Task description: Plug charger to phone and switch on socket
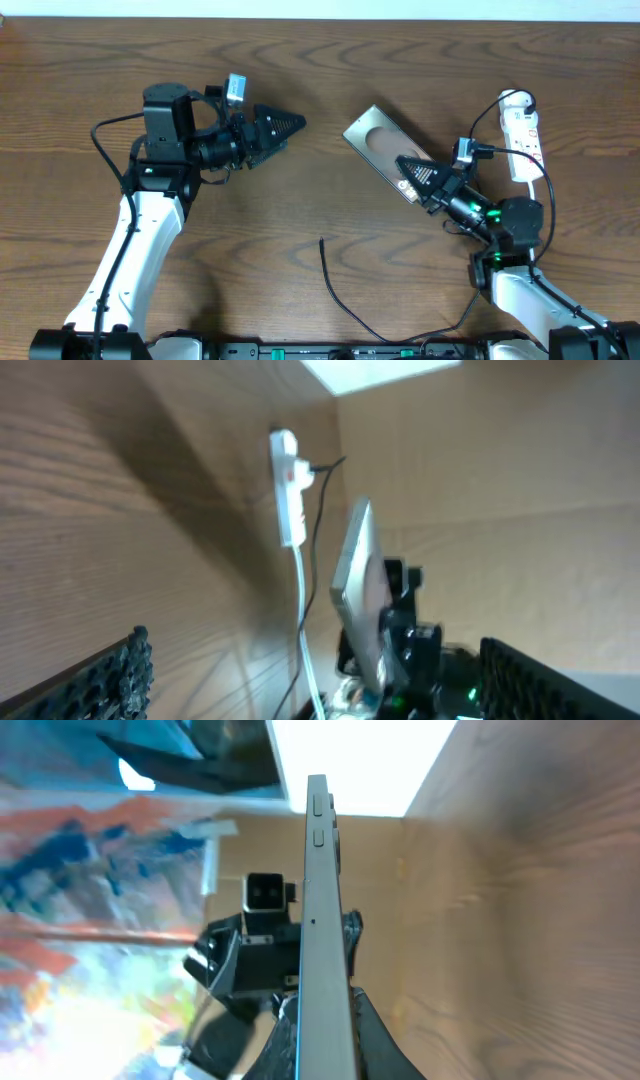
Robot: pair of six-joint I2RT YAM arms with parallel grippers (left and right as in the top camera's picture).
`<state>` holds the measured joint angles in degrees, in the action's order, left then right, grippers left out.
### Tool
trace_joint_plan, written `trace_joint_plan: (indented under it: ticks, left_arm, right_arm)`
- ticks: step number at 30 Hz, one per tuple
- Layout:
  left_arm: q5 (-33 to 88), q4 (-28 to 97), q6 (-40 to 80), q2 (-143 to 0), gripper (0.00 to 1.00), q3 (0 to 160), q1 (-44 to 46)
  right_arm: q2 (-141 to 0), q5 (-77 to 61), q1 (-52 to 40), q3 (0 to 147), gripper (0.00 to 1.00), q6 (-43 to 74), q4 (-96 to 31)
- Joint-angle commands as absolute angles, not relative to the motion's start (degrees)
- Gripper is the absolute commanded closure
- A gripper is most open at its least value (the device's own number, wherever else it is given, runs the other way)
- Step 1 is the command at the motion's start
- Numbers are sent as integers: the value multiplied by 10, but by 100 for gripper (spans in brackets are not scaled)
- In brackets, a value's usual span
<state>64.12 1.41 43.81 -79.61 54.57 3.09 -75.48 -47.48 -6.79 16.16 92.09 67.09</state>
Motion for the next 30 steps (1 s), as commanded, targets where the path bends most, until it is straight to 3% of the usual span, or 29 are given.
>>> trace_joint_plan:
  ticks: [1, 4, 11, 22, 30]
  left_arm:
    - [634, -47, 560, -801, 2, 550, 28]
    - [634, -116, 641, -816, 2, 549, 28]
    - [644, -121, 646, -831, 2, 549, 29]
    - [658, -121, 629, -833, 2, 547, 33]
    - [675, -116, 596, -833, 2, 546, 85]
  right_arm:
    - [-749, -362, -111, 172, 99, 995, 681]
    - [-749, -256, -174, 172, 99, 1039, 684]
    - [-749, -100, -275, 172, 99, 1067, 686]
    - [-749, 32, -382, 172, 99, 1067, 693]
    - [-749, 64, -419, 172, 99, 1041, 694]
